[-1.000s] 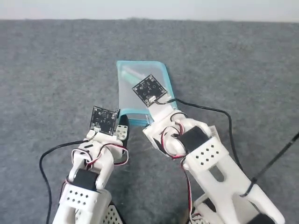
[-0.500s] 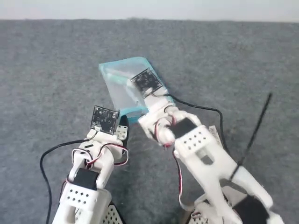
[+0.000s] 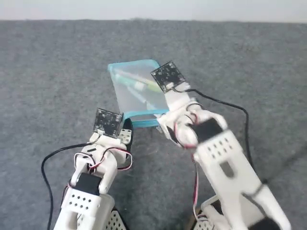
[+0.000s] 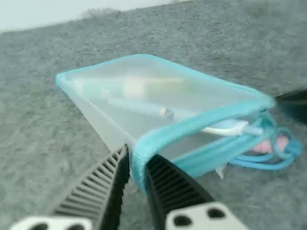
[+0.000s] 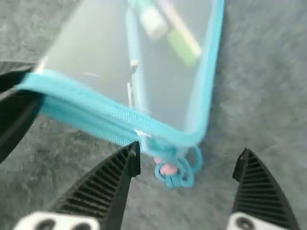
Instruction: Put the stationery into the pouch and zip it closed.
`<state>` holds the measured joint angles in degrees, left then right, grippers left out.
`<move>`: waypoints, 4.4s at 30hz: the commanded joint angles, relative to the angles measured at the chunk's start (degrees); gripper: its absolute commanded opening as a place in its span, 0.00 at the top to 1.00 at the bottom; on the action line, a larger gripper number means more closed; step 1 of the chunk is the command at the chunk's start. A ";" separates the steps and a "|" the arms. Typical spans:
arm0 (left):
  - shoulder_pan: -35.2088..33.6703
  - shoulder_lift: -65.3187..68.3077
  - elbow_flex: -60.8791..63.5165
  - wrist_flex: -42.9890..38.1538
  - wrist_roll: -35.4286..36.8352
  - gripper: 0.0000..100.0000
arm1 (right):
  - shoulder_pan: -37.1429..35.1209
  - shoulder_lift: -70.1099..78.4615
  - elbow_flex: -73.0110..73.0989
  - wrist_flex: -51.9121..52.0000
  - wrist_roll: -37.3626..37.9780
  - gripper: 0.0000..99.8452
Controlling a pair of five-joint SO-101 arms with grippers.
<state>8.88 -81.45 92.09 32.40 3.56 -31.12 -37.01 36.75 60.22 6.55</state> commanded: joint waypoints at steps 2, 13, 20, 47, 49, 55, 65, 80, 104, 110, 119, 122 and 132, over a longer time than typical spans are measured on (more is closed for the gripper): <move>0.18 -0.18 -0.84 -2.02 0.79 0.99 | 1.01 -12.53 -3.34 5.76 2.02 0.68; -1.41 -0.18 -0.84 -1.58 -0.70 0.99 | 3.82 -0.57 2.20 2.95 1.76 0.68; -4.31 -0.70 -5.67 6.24 -3.16 0.99 | 9.54 9.71 -4.40 7.16 2.02 0.68; -6.59 -0.70 -7.25 10.73 -7.65 0.99 | 25.45 10.51 3.43 17.19 12.40 0.68; -9.41 -0.70 -7.34 9.93 -4.92 0.99 | 26.77 10.51 4.22 17.19 13.01 0.68; -13.36 -0.62 -7.34 8.00 -2.55 0.99 | 27.30 10.51 10.37 9.36 12.75 0.69; -13.10 -0.62 -7.25 8.26 -2.55 0.99 | 27.38 10.59 18.37 -2.33 12.57 0.80; -13.10 -0.62 -6.73 7.91 -2.55 0.99 | 33.01 23.25 16.44 -8.84 12.92 0.82; -5.71 -0.62 -3.21 4.48 -2.81 0.99 | 9.71 -2.24 3.25 23.25 12.48 0.99; -1.41 -0.26 -2.95 4.66 -2.81 0.99 | -3.82 -7.43 2.99 23.34 12.66 0.99; 3.78 -0.62 -2.95 5.71 -2.81 0.99 | -7.60 2.15 -5.63 21.32 12.40 0.99; 3.69 -0.62 -2.95 5.71 -2.81 0.99 | -7.60 10.77 -11.16 21.32 11.78 0.99; 3.60 -0.62 -2.95 5.71 -2.81 0.99 | -6.73 32.31 -29.54 21.93 3.25 0.99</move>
<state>11.78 -81.54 90.42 39.25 0.13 -38.33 -7.30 13.80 82.73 13.05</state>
